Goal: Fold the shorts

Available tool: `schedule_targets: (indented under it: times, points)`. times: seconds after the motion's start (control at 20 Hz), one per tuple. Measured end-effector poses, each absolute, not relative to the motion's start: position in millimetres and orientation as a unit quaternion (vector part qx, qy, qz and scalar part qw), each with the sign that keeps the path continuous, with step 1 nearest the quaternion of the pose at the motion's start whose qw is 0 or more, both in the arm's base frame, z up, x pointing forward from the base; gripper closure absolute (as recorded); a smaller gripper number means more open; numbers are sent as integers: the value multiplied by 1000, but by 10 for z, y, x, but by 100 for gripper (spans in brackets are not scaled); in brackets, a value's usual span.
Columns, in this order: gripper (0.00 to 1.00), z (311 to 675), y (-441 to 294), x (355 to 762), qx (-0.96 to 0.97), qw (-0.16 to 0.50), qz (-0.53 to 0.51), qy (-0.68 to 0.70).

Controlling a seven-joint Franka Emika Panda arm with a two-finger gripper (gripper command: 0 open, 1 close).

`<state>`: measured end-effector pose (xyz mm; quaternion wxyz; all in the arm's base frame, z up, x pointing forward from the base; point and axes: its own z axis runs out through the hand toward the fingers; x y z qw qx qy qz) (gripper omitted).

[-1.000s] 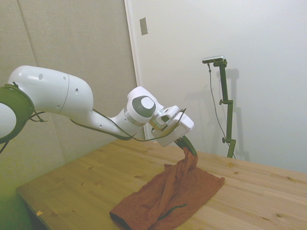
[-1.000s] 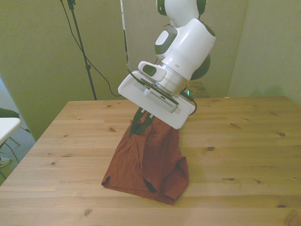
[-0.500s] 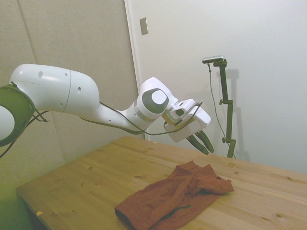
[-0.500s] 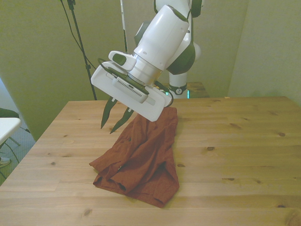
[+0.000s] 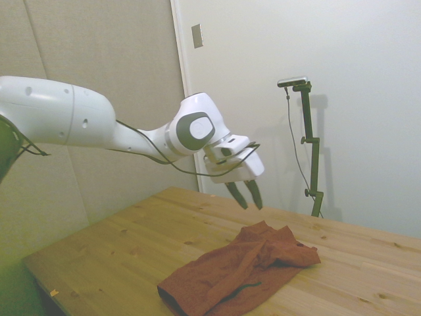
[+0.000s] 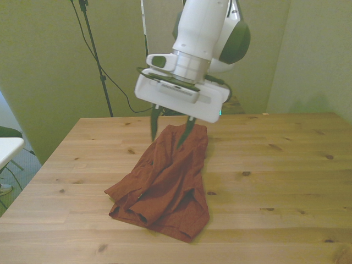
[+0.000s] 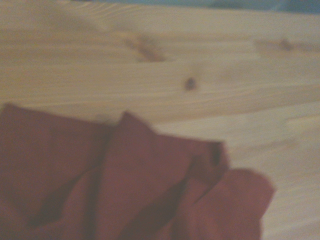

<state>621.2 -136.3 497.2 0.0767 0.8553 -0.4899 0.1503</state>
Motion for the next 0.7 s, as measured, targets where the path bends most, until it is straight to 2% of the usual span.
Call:
schedule_targets:
  times: [0.25, 0.4, 0.7]
  points:
    - [0, 5044, -421, 5417, 878, -2, 58, -476]
    - [0, 5005, 71, 4863, 894, -8, 27, -447]
    - [0, 4592, 513, 3783, 907, -7, -10, -421]
